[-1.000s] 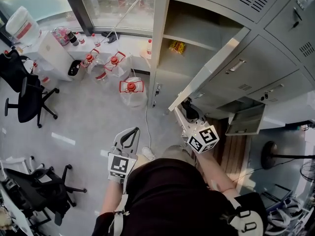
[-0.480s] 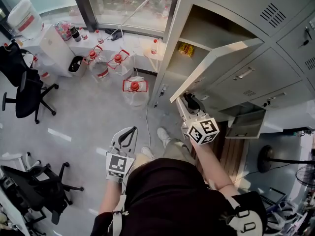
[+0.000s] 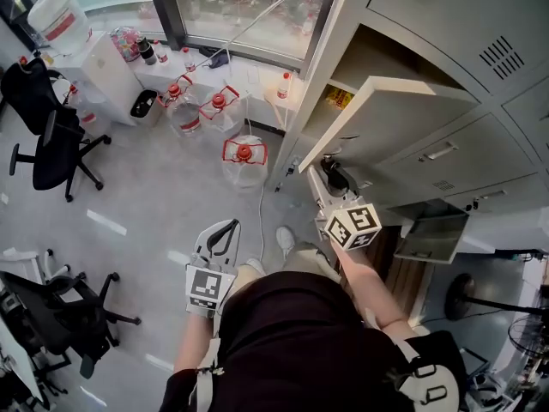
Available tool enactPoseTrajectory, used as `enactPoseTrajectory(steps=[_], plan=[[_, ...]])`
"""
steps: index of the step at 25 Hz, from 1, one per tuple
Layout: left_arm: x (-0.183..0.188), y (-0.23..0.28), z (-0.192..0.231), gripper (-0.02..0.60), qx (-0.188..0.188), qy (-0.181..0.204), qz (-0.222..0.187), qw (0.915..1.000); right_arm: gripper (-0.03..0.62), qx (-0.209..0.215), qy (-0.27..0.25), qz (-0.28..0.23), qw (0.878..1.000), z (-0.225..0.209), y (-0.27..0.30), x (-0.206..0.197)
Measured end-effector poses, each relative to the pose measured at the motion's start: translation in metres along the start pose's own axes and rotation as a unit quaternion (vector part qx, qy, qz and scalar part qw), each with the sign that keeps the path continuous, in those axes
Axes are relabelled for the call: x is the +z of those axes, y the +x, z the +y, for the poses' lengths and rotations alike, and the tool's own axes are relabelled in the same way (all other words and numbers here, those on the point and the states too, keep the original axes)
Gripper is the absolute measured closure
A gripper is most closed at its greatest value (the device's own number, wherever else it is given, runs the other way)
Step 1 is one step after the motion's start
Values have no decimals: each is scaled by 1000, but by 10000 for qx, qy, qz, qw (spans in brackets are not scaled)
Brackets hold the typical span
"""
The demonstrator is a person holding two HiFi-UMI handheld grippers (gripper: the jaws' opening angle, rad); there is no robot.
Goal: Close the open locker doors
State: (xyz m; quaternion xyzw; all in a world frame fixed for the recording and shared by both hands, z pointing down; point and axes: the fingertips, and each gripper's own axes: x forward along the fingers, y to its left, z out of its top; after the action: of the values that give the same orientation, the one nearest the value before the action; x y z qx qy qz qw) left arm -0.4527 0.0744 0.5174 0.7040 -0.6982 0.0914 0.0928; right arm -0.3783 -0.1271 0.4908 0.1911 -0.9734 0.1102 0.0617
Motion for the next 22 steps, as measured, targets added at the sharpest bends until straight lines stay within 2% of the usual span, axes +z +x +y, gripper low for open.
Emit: enactPoseTrajectory(steps=[10,22], plan=[[7,20,11,572,349,-64,32,9994,461,305,-46,85,9995,-17,33,5],[11,48,11,572,613,-146,118,9979,453,477,-35,132,9988,-51,58,12]])
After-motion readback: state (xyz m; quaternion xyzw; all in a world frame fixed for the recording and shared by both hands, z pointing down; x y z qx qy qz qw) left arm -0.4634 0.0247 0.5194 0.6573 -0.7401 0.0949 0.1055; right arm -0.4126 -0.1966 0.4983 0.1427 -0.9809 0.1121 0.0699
